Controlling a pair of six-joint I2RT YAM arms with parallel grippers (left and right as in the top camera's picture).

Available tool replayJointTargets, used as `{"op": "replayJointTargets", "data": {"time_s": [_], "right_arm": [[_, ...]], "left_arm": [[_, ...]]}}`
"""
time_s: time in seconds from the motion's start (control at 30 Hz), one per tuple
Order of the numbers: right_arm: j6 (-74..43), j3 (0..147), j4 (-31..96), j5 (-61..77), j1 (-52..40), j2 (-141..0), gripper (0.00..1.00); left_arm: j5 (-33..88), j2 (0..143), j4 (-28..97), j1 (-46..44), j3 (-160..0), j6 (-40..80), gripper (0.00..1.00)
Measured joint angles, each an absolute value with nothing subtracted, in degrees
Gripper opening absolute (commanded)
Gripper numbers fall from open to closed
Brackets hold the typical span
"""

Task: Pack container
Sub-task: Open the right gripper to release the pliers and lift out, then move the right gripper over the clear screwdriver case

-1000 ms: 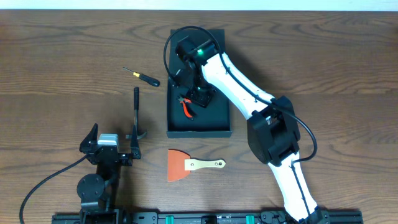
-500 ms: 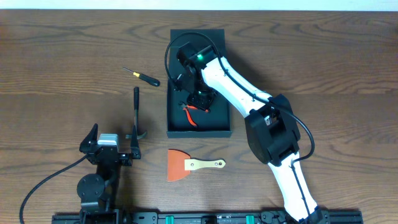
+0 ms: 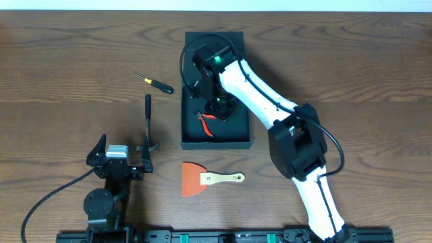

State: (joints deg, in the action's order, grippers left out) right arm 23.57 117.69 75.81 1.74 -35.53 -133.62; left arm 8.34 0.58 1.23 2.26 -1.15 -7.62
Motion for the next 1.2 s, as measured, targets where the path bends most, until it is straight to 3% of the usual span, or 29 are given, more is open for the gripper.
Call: {"op": "replayJointTargets", "data": {"time_s": [0.03,0.07,0.13,0.37,0.67,1.2], "right_arm": [[23.46,117.69,75.83,1.67,-35.53,-132.44,0.41],[23.31,117.69,75.90,1.67,-35.53,-130.98,0.54],[22.33,117.75,76.53,1.63,-35.53,-127.39,0.99],[18.57,119.22,80.16,0.99,-35.09,-111.33,0.99],[8.67,117.91,86.32,0.32,-28.58,-103.42,0.99],[-6.22,72.64,62.96,-0.99,-22.59,-79.42,0.99]], "left_arm": [[8.34,0.58,1.23,2.26,-1.15,-7.60,0.99],[8.34,0.58,1.23,2.26,-1.17,-7.60,0.99],[8.34,0.58,1.21,2.26,-1.15,-7.60,0.98],[8.34,0.58,1.23,2.26,-1.17,-7.60,0.98],[8.34,0.58,1.23,2.26,-1.17,-7.60,0.98],[8.34,0.58,1.32,2.26,-1.23,-7.60,0.98]]}}
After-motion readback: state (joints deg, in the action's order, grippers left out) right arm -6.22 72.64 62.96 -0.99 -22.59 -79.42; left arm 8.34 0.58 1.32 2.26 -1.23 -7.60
